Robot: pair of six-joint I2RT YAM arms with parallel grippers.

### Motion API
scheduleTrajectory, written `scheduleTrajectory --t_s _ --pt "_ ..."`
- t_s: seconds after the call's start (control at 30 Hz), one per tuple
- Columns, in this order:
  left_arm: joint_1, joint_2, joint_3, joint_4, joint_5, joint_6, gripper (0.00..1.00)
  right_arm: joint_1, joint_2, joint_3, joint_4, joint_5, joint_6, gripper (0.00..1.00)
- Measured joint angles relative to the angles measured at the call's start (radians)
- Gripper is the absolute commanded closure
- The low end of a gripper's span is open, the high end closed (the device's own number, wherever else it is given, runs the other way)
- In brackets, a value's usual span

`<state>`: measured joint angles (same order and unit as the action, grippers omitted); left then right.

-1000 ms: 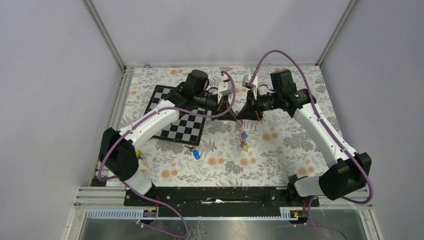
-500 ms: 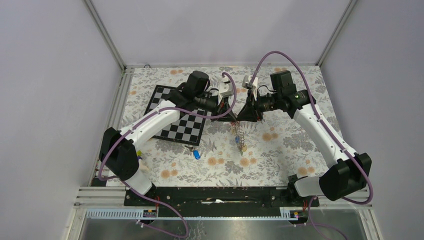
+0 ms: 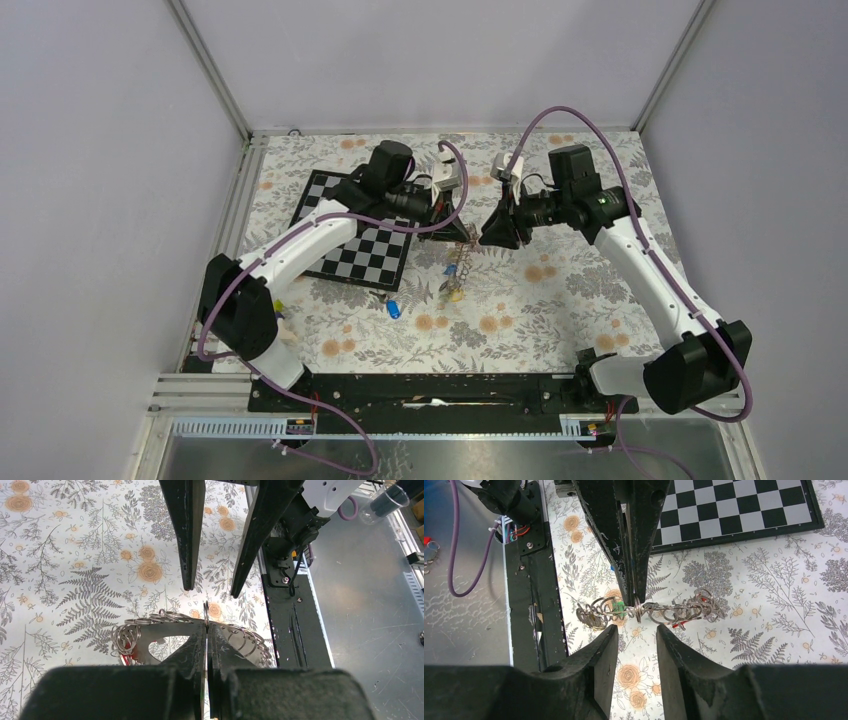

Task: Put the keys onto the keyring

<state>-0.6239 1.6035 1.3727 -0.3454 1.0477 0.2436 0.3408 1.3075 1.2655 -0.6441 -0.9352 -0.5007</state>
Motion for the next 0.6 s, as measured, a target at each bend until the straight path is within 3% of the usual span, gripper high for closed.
scheduleTrajectory --t_s 0.6 --pt "0.002 0.000 -0.113 0.276 0.076 -0.257 1.00 -0.001 0.000 -0.023 0.009 0.002 0.000 0.66"
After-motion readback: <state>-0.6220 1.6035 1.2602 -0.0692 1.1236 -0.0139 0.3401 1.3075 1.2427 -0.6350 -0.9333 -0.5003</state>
